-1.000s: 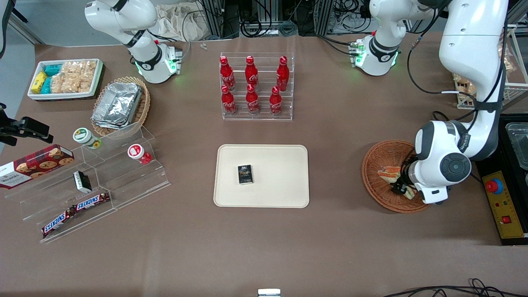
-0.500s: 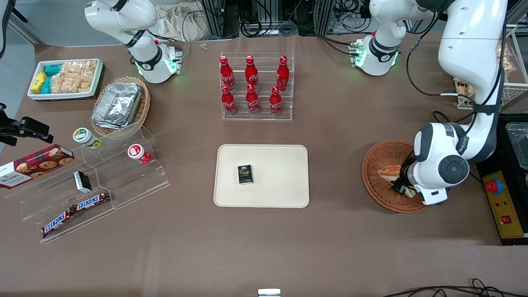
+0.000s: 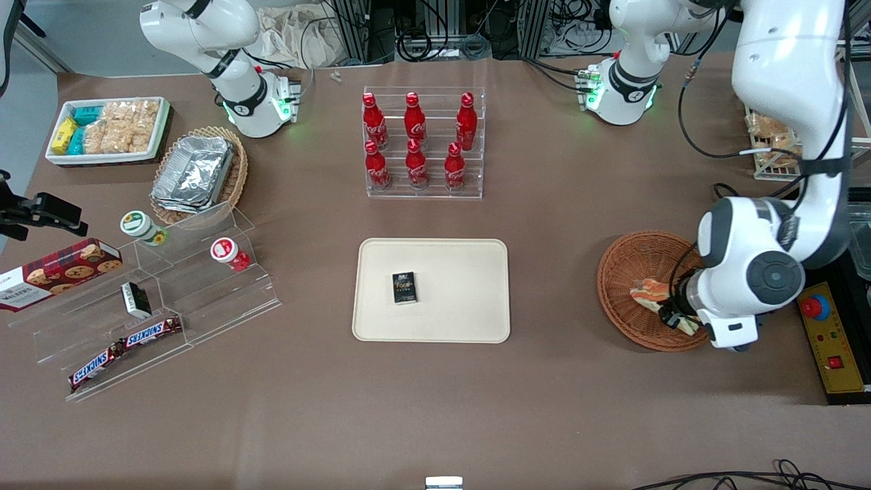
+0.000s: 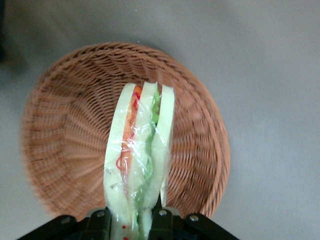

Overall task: Place sandwich from basket to tray
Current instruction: 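Lift the sandwich and carry it with the left gripper to the tray, then lower the sandwich onto the cream tray beside the black item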

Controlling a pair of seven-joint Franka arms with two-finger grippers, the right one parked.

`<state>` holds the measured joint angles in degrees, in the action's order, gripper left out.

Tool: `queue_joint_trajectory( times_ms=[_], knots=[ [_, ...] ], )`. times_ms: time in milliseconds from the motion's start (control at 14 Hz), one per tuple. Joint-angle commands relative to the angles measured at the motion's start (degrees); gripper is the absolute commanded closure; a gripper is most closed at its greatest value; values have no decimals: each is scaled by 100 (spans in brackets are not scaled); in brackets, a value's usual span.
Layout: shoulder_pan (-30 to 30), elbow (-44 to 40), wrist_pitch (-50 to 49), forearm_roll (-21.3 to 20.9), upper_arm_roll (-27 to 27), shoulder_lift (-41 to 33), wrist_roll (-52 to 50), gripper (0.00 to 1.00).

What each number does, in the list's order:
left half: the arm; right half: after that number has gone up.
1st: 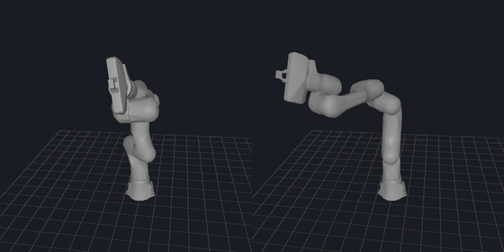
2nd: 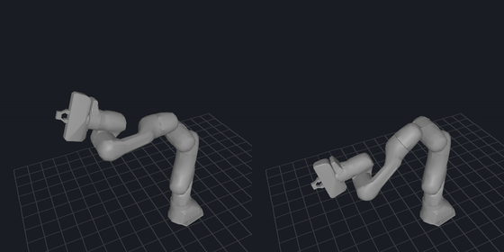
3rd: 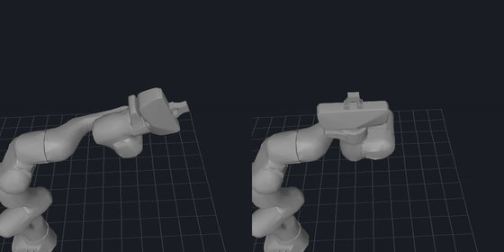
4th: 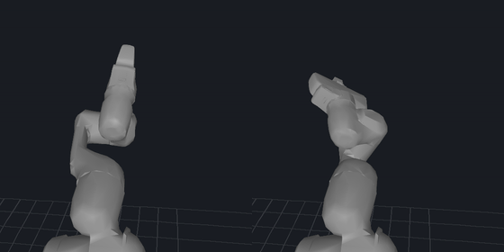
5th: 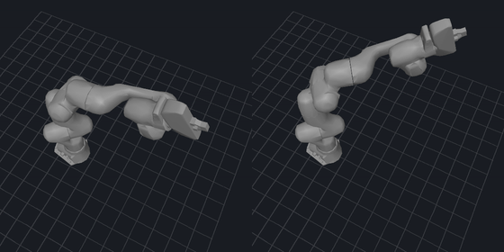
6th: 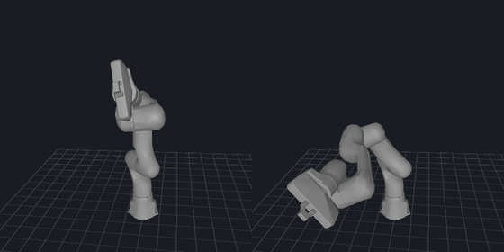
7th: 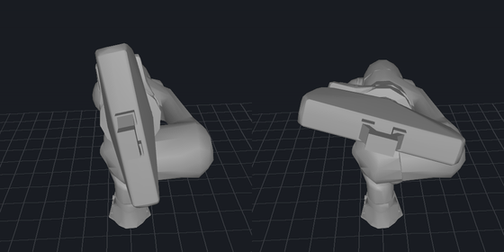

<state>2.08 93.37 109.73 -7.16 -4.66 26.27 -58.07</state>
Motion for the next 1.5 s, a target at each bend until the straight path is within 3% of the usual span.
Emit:
queue_joint_trajectory(
  times_ms=[0,214,500,857,929,1214,1429],
  knots=[
    [38,-591,-978,-4,-594,-183,995,100],
    [47,-802,-1024,-4,-1429,-149,1403,100],
    [134,-1039,-901,-57,-2468,658,2370,100],
    [1056,-1154,55,-110,-2461,1573,2327,100],
    [1101,-1155,153,-136,-2461,1679,2248,100],
    [1119,-1146,180,-891,-2461,1960,1642,100],
    [1128,-1155,320,-927,-2461,1996,1545,97]
  ],
)
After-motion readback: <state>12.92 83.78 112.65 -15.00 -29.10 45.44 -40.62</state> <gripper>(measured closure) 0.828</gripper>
